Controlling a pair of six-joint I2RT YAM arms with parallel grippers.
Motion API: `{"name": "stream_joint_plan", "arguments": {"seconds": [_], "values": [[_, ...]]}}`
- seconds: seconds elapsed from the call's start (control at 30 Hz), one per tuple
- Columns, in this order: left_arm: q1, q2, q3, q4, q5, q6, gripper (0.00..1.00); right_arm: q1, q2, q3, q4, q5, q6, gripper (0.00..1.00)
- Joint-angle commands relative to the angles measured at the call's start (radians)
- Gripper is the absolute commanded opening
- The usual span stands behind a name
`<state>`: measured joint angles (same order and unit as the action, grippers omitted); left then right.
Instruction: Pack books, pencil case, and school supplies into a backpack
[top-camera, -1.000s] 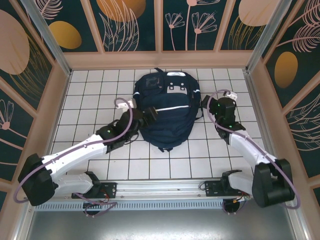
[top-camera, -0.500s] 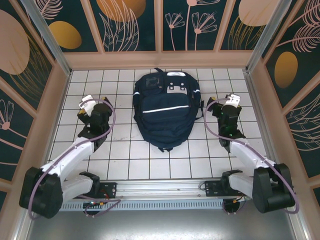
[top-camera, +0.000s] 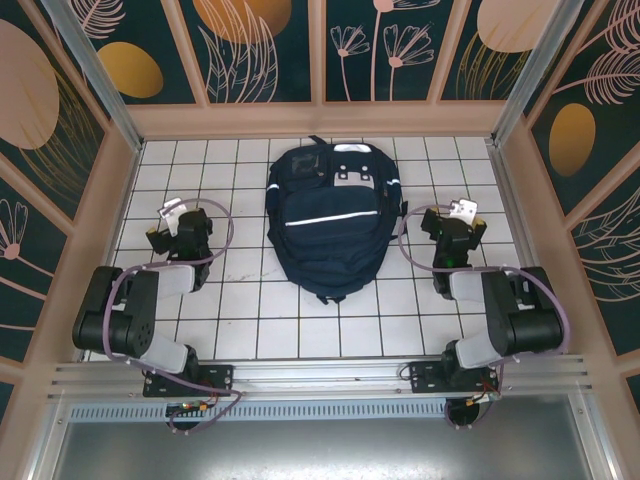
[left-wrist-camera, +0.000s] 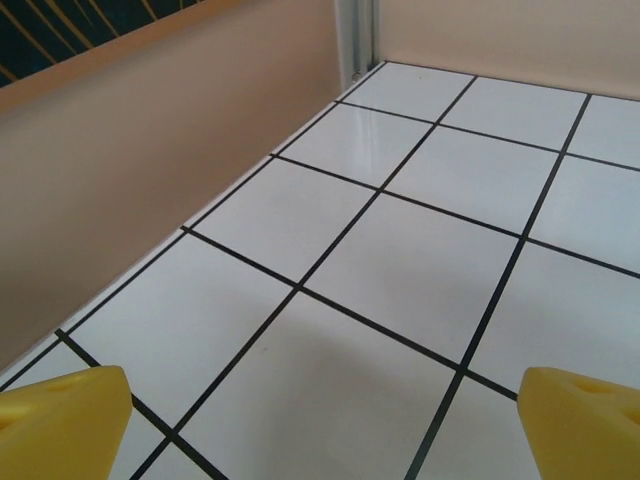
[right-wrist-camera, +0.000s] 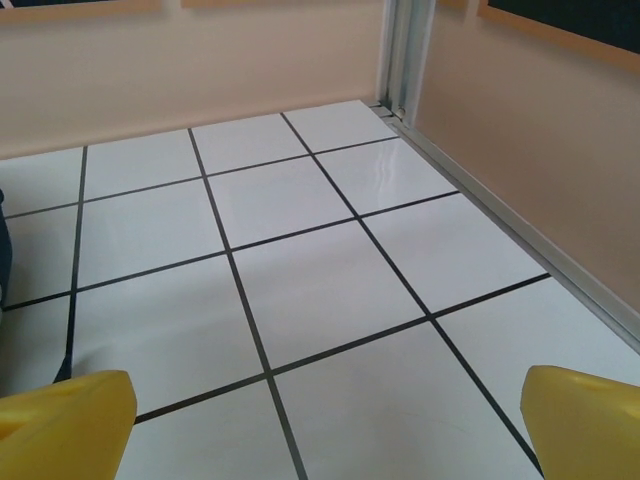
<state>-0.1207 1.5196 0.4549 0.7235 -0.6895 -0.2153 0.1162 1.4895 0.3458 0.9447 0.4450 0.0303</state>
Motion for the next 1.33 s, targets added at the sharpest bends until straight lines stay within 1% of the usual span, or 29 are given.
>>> {"name": "stream_joint_plan", "arguments": {"seconds": [0.0,0.1,0.23,0.3,0.33,0.37,0.4,0.43,0.47,0.5,0.53,0.57,0.97,1.3], "values": [[0.032,-0.006,-0.068,0.290,0.091,0.061,0.99,-0.032,0.014,-0.032,0.145,-0.041,0.002,0.99],[0.049,-0.023,-0.092,0.306,0.152,0.059,0.99,-0.063,-0.006,-0.090,0.228,-0.113,0.013,0.99],[0.050,-0.038,-0.161,0.422,0.255,0.098,0.99,-0.072,-0.007,-0.125,0.288,-0.194,-0.006,0.99],[0.050,-0.034,-0.190,0.480,0.310,0.117,0.99,-0.085,0.000,-0.149,0.330,-0.259,-0.013,0.99],[0.053,-0.033,-0.205,0.508,0.327,0.119,0.99,-0.094,0.045,-0.171,0.400,-0.282,-0.015,0.99],[0.054,-0.021,-0.230,0.558,0.338,0.121,0.99,-0.089,0.075,-0.178,0.484,-0.252,-0.024,0.99],[0.055,0.015,-0.259,0.653,0.336,0.129,0.99,-0.086,0.048,-0.166,0.412,-0.249,-0.012,0.99],[0.055,0.025,-0.263,0.691,0.333,0.131,0.99,-0.097,0.047,-0.155,0.374,-0.290,-0.014,0.99],[0.056,-0.003,-0.238,0.578,0.338,0.119,0.99,-0.097,0.055,-0.148,0.390,-0.296,-0.021,0.99],[0.059,0.004,-0.243,0.601,0.340,0.122,0.99,-0.101,0.046,-0.138,0.349,-0.305,-0.015,0.99],[0.059,0.012,-0.249,0.629,0.338,0.123,0.99,-0.106,0.054,-0.138,0.362,-0.313,-0.014,0.99],[0.059,0.002,-0.245,0.600,0.340,0.122,0.99,-0.107,0.047,-0.135,0.344,-0.314,-0.010,0.99],[0.059,0.005,-0.249,0.613,0.338,0.123,0.99,-0.127,0.049,-0.125,0.324,-0.354,-0.002,0.99],[0.059,0.004,-0.248,0.613,0.337,0.123,0.99,-0.127,0.050,-0.125,0.325,-0.359,-0.003,0.99]]}}
